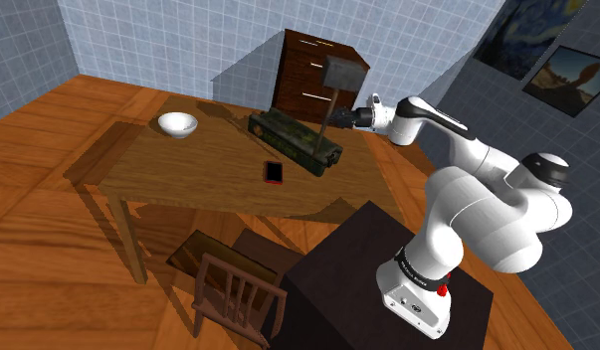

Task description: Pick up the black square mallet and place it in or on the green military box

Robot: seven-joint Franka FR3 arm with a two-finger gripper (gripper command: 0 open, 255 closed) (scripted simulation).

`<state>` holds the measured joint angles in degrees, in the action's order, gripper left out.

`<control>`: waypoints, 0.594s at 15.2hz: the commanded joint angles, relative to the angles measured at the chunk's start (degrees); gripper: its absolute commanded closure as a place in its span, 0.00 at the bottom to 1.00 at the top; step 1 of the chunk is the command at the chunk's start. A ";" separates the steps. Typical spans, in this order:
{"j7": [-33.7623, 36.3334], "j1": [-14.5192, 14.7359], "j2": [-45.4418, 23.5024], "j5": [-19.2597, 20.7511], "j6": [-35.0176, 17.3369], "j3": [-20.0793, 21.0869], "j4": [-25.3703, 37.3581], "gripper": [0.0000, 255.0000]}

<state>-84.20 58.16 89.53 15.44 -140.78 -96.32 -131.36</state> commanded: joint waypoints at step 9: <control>3.53 1.57 -1.74 -1.84 1.21 4.83 2.06 1.00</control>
<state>-80.82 58.57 87.86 13.78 -139.93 -91.79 -130.80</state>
